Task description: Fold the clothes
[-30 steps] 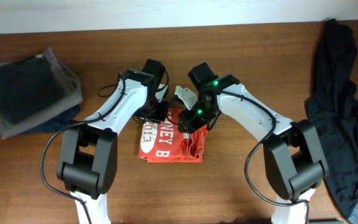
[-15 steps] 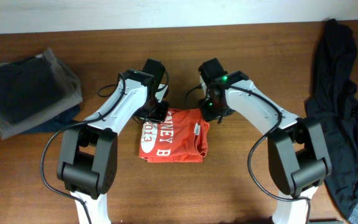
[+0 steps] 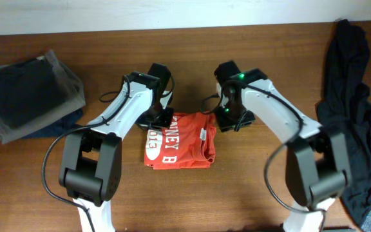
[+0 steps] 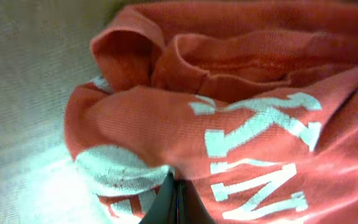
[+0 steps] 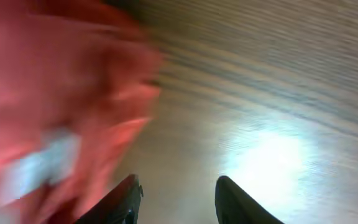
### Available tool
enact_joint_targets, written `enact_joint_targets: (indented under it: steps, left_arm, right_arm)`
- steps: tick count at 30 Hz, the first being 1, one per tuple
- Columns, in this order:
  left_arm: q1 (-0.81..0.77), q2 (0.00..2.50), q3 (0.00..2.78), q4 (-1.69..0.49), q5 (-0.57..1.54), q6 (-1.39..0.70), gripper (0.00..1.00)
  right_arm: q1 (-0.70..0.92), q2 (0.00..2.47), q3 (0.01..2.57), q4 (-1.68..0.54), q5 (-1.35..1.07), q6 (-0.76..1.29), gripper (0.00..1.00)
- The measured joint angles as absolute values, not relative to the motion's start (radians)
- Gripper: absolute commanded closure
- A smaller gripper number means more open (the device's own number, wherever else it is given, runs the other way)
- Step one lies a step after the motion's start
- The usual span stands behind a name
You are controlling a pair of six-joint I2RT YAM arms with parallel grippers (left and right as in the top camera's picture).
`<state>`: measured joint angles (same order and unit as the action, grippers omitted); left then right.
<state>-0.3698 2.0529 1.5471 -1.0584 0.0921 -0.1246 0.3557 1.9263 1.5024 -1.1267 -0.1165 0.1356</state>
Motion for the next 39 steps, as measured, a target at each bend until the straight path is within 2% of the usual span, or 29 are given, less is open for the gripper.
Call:
enact_joint_targets:
  steps: [2,4,11,24,31,36,39]
  left_arm:
    - [-0.370,2.035,1.546,-1.012,0.083,-0.129,0.85]
    - [-0.370,2.006,1.546,-0.956,0.060,-0.137,0.83]
    - [-0.370,1.948,1.548,-0.796,-0.002,-0.135,0.83]
    - [-0.370,1.983,1.548,-0.746,-0.016,-0.128,0.83]
    - [-0.370,2.062,1.547,-0.835,-0.016,-0.116,0.84]
    - [-0.370,2.087,1.549,-0.963,-0.026,-0.097,0.95]
    - [-0.370,2.112,1.552,-1.068,-0.030,-0.095,0.99]
  right_arm:
    - [0.356,1.876,1.512,-1.137,-0.213,0.136,0.56]
    - [0.356,1.836,1.520,-1.142,-0.322,0.137,0.56]
    - [0.398,1.819,1.527,-1.143,-0.545,0.144,0.56]
    - [0.459,1.821,1.399,-1.002,-0.601,0.193,0.56]
    - [0.459,1.821,1.232,-0.881,-0.604,0.214,0.56]
    - [0.459,1.824,1.120,-0.835,-0.558,0.234,0.56]
    - [0.459,1.828,1.098,-0.834,-0.489,0.237,0.51]
